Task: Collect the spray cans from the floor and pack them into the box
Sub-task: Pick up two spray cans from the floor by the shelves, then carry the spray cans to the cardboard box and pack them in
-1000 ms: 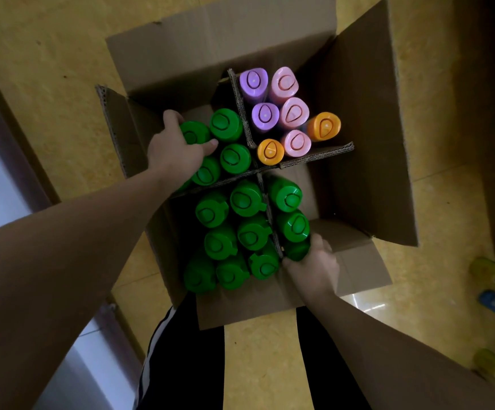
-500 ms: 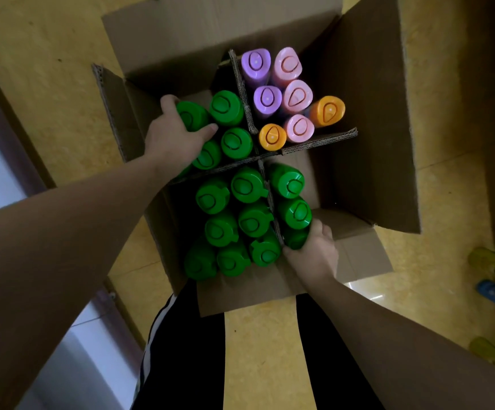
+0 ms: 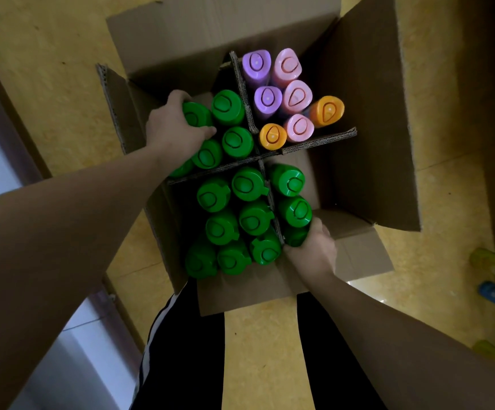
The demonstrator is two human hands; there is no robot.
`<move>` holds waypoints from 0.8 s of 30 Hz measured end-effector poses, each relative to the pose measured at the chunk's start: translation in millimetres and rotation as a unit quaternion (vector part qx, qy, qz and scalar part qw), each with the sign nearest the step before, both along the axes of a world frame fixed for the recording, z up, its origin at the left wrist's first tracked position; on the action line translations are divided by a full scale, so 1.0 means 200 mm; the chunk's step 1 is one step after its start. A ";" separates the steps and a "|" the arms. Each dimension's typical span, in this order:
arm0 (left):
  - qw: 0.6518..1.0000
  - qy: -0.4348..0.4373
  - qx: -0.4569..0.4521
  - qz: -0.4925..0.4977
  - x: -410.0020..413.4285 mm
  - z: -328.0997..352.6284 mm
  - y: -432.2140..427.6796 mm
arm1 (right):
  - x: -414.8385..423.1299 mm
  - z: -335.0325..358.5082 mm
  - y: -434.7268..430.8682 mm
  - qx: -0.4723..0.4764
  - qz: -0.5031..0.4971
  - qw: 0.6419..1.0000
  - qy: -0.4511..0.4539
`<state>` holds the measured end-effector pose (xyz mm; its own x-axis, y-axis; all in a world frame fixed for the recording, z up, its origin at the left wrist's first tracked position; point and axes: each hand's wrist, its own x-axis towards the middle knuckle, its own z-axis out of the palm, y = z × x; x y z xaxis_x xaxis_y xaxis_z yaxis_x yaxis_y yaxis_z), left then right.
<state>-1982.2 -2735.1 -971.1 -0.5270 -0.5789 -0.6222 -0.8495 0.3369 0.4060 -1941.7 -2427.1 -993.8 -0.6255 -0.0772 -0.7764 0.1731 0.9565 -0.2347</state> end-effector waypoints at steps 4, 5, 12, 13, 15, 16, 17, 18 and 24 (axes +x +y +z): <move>1.000 0.002 0.004 0.011 0.02 -0.01 0.03 | 0.00 0.00 0.01 0.004 0.006 1.000 -0.009; 1.000 0.003 -0.004 0.006 0.03 -0.01 0.03 | 0.00 0.00 0.01 0.004 0.009 1.000 -0.011; 0.998 0.031 -0.061 0.009 0.07 -0.02 0.08 | 0.01 0.03 0.01 0.005 0.016 1.000 0.000; 0.997 0.032 -0.072 0.011 0.07 -0.02 0.10 | 0.01 0.04 0.01 0.004 0.017 1.000 0.001; 0.995 0.034 -0.095 0.011 0.09 -0.01 0.12 | 0.02 0.05 0.02 -0.001 0.015 1.000 0.003; 0.994 0.035 -0.102 0.010 0.11 -0.01 0.14 | 0.02 0.06 0.02 -0.002 0.015 1.000 0.004; 0.994 0.035 -0.105 0.008 0.12 -0.01 0.15 | 0.02 0.06 0.02 -0.002 0.018 1.000 0.004; 0.994 0.033 -0.106 0.003 0.14 -0.01 0.16 | 0.02 0.07 0.03 -0.002 0.023 1.000 0.003; 0.993 0.007 -0.119 -0.023 0.20 0.06 0.28 | 0.00 0.12 0.07 -0.010 0.045 0.999 0.004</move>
